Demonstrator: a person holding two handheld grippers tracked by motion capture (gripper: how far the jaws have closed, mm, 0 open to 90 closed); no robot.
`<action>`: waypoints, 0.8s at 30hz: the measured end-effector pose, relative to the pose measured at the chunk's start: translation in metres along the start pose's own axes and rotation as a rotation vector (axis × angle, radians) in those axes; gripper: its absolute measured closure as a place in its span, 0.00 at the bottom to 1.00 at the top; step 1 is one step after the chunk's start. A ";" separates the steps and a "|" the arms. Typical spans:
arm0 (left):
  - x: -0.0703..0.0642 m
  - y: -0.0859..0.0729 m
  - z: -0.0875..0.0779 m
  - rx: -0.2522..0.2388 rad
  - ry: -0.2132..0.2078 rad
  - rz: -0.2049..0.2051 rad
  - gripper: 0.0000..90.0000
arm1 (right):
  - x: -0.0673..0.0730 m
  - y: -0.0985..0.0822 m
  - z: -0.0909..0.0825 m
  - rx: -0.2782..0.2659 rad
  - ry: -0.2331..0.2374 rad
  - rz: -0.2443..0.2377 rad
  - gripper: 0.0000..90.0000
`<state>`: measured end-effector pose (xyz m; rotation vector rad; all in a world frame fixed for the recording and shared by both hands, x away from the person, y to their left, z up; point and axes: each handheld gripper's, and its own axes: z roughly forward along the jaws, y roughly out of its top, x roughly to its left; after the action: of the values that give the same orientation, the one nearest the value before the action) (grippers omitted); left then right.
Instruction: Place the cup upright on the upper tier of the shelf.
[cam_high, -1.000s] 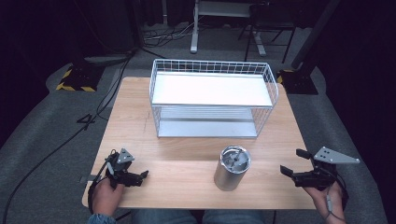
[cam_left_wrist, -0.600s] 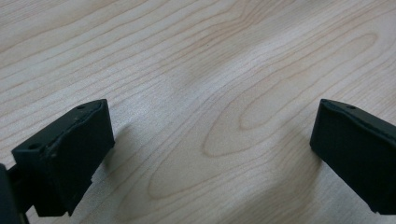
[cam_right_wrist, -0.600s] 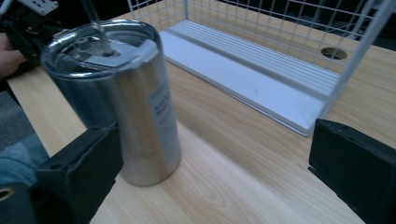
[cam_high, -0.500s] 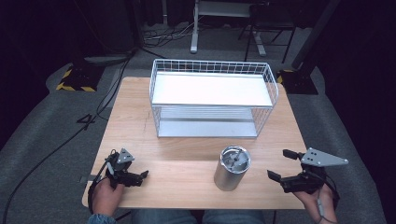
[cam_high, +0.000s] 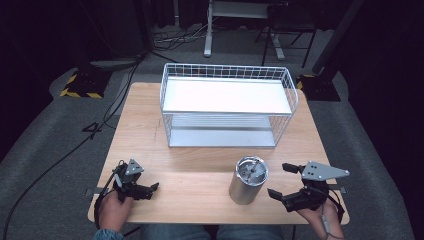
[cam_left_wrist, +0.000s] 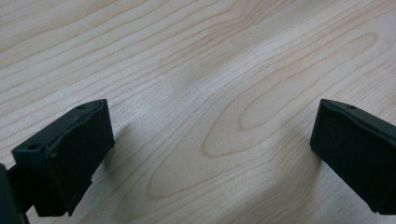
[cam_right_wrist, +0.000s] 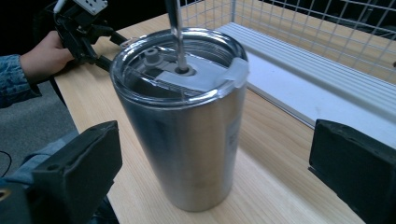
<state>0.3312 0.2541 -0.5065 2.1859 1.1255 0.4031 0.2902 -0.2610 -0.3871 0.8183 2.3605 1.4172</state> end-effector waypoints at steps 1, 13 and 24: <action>0.000 0.000 0.000 0.000 0.000 0.000 0.00 | 0.001 0.000 0.002 -0.001 0.005 -0.001 0.03; 0.000 0.000 0.000 0.000 0.000 0.000 0.00 | 0.012 -0.003 0.034 -0.002 0.041 -0.016 0.00; 0.000 0.000 0.000 0.000 0.000 0.000 0.00 | 0.014 -0.008 0.060 -0.015 0.047 -0.023 0.00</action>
<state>0.3312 0.2541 -0.5065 2.1859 1.1257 0.4031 0.3059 -0.2123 -0.4228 0.7597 2.3833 1.4588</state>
